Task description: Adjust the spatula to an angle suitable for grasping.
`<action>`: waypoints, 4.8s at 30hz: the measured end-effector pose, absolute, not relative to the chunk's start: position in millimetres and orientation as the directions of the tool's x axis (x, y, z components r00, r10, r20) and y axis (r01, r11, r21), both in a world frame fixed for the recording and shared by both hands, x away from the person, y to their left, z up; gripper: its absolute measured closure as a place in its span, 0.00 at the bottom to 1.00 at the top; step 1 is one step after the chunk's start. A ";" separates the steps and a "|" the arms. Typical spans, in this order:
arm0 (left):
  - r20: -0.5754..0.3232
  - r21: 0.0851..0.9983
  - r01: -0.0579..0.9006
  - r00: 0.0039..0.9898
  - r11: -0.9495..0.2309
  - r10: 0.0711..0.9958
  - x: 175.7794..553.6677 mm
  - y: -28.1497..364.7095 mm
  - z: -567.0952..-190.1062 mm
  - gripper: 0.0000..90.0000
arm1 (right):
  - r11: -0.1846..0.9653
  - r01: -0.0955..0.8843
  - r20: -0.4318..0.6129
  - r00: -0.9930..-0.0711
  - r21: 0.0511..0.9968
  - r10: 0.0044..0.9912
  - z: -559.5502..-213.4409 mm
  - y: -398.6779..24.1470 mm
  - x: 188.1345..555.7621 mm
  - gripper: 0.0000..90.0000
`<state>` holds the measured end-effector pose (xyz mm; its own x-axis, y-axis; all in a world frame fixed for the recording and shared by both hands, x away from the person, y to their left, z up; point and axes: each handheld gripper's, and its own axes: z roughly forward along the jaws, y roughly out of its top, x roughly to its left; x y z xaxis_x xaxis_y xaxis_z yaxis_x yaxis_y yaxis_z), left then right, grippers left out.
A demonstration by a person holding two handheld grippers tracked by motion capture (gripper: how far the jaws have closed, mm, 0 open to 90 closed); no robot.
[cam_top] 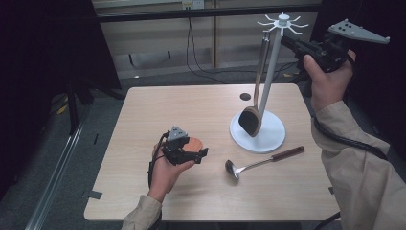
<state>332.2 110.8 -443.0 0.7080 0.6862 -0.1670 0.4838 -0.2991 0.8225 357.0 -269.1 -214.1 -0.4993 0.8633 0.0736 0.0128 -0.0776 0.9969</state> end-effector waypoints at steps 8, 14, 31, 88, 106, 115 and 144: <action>-0.162 0.823 0.479 0.711 -0.304 0.684 332.5 111.8 -442.6 0.15 | -0.075 0.013 0.071 -0.501 0.997 0.863 -217.8 -270.2 354.6 1.00; -0.162 0.825 0.477 0.713 -0.303 0.682 332.3 110.5 -443.1 0.15 | -0.083 0.041 0.092 -0.509 0.996 0.856 -230.0 -271.6 349.3 0.93; -0.156 0.820 0.479 0.715 -0.314 0.682 331.1 107.0 -444.6 0.15 | -0.039 0.085 0.081 -0.572 0.996 0.816 -277.2 -269.6 328.4 0.49; -0.203 0.817 0.437 0.829 -0.376 0.522 325.7 52.9 -453.3 0.33 | 0.032 0.366 0.191 -0.557 0.930 0.808 -435.8 -281.8 269.6 0.23; -0.210 0.761 0.460 0.842 -0.458 0.496 330.9 25.3 -463.6 0.53 | 0.029 0.377 0.187 -0.524 0.926 0.831 -439.0 -293.7 253.8 0.23; -0.207 0.736 0.465 0.846 -0.492 0.491 331.3 24.6 -466.1 0.64 | 0.022 0.380 0.194 -0.519 0.925 0.832 -439.1 -296.0 253.1 0.23; -0.190 0.666 0.489 0.841 -0.563 0.506 316.7 54.3 -459.8 0.85 | 0.045 0.384 0.196 -0.565 0.922 0.801 -440.1 -285.4 266.5 0.23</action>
<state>316.7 54.3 -459.8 0.8413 0.5060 -0.1901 0.4892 -0.5631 0.6660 266.5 -285.4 -440.1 -0.5651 0.8013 0.1963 0.3840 0.0449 0.9222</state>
